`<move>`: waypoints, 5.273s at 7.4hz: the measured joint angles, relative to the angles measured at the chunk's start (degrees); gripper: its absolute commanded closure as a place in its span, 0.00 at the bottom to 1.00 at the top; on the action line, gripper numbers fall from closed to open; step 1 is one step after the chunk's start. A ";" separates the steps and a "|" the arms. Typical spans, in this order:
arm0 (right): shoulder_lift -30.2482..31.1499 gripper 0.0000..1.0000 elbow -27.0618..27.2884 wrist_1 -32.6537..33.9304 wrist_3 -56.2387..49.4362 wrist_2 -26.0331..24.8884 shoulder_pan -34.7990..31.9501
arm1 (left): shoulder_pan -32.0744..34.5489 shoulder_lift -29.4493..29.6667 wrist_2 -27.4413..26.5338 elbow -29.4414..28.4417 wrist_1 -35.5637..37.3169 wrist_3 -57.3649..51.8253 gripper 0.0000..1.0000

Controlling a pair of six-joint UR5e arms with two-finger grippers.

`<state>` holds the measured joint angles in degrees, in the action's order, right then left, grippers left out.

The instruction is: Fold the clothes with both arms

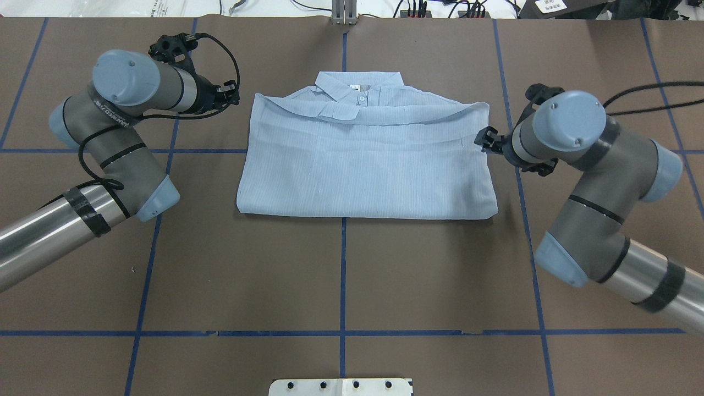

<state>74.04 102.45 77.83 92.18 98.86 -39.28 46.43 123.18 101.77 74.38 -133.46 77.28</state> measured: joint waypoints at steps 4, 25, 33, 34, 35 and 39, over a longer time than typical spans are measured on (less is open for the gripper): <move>3.23 0.23 3.92 0.03 12.24 -2.07 7.36 | -0.01 -0.92 -0.07 0.76 0.05 0.27 0.54; 21.12 0.00 35.38 15.14 29.48 8.75 43.66 | -4.17 -8.89 7.89 25.46 12.43 9.40 0.38; 4.09 0.00 25.04 15.36 18.71 7.82 7.80 | -24.98 -4.86 1.05 26.77 22.41 27.90 0.39; 3.45 0.00 23.33 15.20 15.48 7.82 5.59 | -25.21 -4.08 0.62 25.28 22.45 27.94 0.49; 3.19 0.00 22.38 15.12 13.75 7.79 4.35 | -25.29 -3.78 0.30 24.53 22.45 27.97 0.79; 2.86 0.00 20.49 15.05 11.34 7.74 3.11 | -24.65 -4.17 -1.71 23.10 22.60 25.75 1.00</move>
<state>76.90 122.94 92.88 103.52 106.59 -36.17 21.78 119.01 100.07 97.49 -110.87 103.04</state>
